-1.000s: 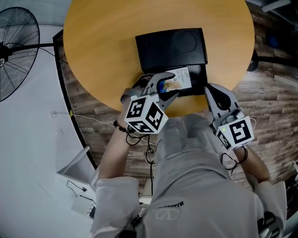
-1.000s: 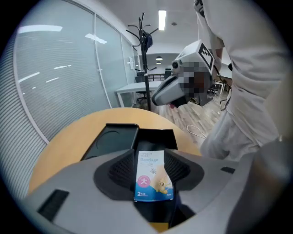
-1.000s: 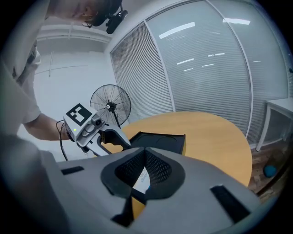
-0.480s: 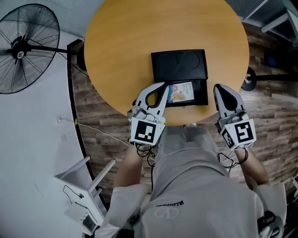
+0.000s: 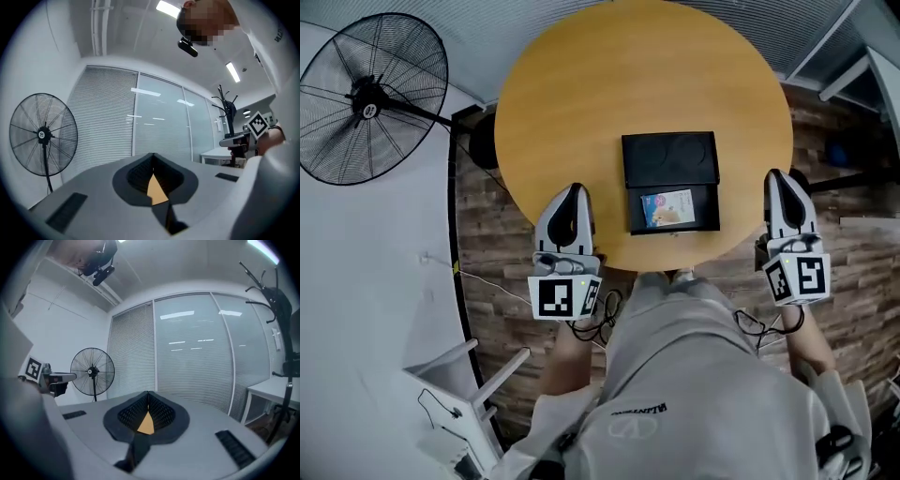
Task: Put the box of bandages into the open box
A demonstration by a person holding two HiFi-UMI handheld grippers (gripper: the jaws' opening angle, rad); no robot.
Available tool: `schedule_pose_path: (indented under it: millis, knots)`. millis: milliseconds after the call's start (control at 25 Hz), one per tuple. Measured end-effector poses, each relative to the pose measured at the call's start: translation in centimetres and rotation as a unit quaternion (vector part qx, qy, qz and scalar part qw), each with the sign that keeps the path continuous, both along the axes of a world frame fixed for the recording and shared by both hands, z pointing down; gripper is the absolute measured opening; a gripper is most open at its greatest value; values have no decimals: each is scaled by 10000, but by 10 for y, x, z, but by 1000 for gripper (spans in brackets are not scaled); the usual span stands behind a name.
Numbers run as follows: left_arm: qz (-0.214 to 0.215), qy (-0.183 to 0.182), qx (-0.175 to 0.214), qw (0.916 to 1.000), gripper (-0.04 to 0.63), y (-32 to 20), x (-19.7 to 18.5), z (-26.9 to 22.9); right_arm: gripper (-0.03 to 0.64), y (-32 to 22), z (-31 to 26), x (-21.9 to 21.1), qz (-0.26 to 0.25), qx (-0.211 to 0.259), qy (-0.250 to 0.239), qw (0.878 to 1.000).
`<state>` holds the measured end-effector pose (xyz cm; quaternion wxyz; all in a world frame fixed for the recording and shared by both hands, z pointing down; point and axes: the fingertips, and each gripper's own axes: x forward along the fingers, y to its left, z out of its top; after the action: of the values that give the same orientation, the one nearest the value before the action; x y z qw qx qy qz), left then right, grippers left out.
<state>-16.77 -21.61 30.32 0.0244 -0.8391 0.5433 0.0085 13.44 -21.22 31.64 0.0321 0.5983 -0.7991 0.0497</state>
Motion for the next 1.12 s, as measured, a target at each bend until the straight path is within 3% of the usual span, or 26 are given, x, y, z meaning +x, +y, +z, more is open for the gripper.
schedule_pose_path:
  millis: [480,1120]
  knots:
    - [-353,-143,-1,9993,8,10,-56,-2,17,27,-20,43,870,149,143,9960]
    - [-70,-240,45,9997,8,3,-27,-1,17,27,-8,39,821,-11,113,9966]
